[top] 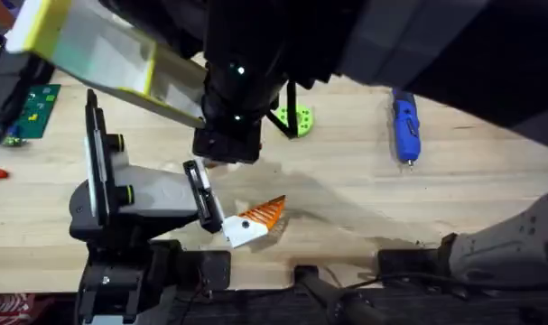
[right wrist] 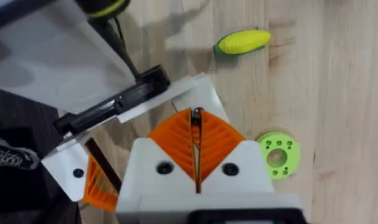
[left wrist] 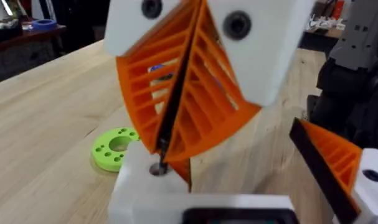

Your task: Pick up the gripper from the table and insert it into the empty holder that is missing its gripper. Then pick up a screw, insert it into the mounting hole, and use the screwdriver to tighten it. Finally, clean up the table by picking up the vegetable and placing it into the bucket.

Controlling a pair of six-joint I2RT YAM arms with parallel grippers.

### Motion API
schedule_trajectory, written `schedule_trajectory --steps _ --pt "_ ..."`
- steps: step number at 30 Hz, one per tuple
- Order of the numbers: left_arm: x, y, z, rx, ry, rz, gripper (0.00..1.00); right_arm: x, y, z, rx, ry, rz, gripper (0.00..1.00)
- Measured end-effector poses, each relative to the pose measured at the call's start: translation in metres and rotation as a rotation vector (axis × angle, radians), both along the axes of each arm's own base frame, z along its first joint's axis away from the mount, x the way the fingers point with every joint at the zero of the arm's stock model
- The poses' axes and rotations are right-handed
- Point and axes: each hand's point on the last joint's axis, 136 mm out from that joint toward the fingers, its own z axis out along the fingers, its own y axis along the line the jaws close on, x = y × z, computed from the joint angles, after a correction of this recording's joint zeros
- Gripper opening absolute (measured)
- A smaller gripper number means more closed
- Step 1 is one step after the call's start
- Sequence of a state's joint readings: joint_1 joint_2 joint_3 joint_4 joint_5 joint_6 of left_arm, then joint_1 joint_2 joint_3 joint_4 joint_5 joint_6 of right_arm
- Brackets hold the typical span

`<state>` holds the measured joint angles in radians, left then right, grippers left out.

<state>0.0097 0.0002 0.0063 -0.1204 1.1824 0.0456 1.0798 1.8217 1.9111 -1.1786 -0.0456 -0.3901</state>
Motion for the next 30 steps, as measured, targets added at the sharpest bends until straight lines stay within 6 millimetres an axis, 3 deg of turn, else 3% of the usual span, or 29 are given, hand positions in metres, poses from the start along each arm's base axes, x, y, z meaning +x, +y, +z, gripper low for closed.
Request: schedule_trajectory --steps 30 --pt "0.0 0.0 0.0 0.0 0.0 0.0 0.986 0.0003 -0.0032 -0.0003 -0.011 0.001 -0.001 0.014"
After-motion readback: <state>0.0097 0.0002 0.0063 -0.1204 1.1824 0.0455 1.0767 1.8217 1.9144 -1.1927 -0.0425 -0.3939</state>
